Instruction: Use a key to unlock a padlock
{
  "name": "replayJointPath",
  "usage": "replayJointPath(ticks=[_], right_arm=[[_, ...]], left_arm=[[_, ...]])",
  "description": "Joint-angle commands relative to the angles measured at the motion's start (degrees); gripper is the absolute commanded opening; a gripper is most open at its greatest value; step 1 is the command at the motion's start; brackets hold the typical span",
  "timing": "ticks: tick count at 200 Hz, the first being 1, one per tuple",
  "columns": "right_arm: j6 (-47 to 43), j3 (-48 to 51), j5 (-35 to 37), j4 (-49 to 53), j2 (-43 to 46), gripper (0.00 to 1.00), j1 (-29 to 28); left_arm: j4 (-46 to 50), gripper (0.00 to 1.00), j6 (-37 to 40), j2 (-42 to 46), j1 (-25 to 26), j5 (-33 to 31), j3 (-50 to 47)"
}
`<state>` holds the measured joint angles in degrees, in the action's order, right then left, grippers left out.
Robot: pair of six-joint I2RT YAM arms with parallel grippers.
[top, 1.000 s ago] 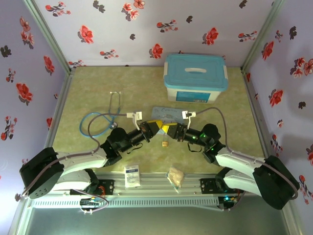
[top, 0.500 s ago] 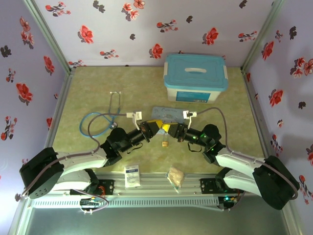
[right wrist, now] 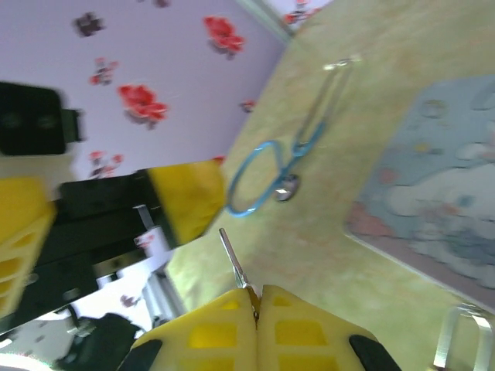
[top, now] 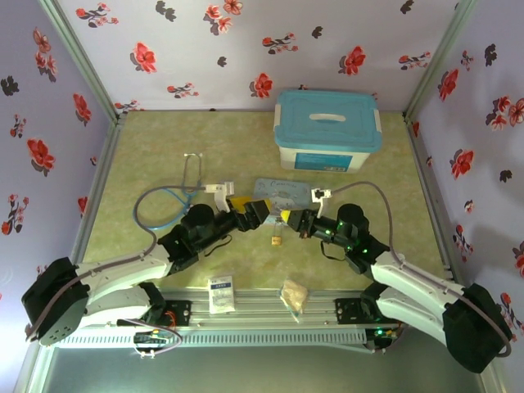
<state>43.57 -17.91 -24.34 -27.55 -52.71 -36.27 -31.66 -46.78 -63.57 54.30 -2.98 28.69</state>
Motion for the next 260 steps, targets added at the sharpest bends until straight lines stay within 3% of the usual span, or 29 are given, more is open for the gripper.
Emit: replayJointPath(ticks=[1, 25, 51, 83, 112, 142, 157, 185, 201, 233, 260], right_arm=[[-1.38, -0.75, 7.89, 9.11, 0.5, 0.0, 0.59], [-1.03, -4.78, 9.78, 20.92, 1.07, 0.0, 0.59], [-1.32, -8.53, 13.18, 27.99, 1.91, 0.0, 0.68], [-6.37, -9.25, 16.05, 33.34, 0.97, 0.0, 0.66], [-9.63, -8.04, 16.78, 38.63, 2.63, 0.0, 0.46], [-7.38, -5.08, 15.99, 37.52, 5.37, 0.0, 0.41], [-7.28, -4.97, 15.28, 38.45, 5.89, 0.0, 0.34], [-6.1, -3.37, 16.57, 39.88, 9.07, 0.0, 0.08], [-4.42, -1.67, 17.03, 40.22, 12.91, 0.0, -0.08], [-2.1, 1.4, 16.93, 41.19, 21.17, 0.0, -0.47], [-2.23, 1.92, 17.58, 43.52, 22.94, 0.0, -0.5]], left_arm=[[13.55, 1.0, 4.62, -0.15, -0.46, 2.11, 3.62], [29.46, 1.0, 4.86, -1.7, -0.42, 2.09, 10.1], [36.39, 0.98, 5.21, -4.16, -0.25, 0.83, 14.5], [32.47, 0.85, 6.09, -9.42, 0.74, 0.7, 12.82], [30.95, 0.82, 2.28, -13.23, 2.59, 1.44, 13.12], [27.47, 0.75, 3.24, -19.54, 4.29, 1.75, 14.92], [25.55, 0.67, 3.8, -23.58, 4.43, 2.65, 15.77], [19.8, 0.66, 5.11, -28.35, 4.87, 2.54, 14.69], [20.27, 0.58, 6.54, -31.14, 5.05, 1.78, 16.09], [20.0, 0.56, 6.98, -34.25, 6.22, -1.0, 16.41], [17.45, 0.52, 6.02, -37.45, 6.68, -0.61, 16.22]])
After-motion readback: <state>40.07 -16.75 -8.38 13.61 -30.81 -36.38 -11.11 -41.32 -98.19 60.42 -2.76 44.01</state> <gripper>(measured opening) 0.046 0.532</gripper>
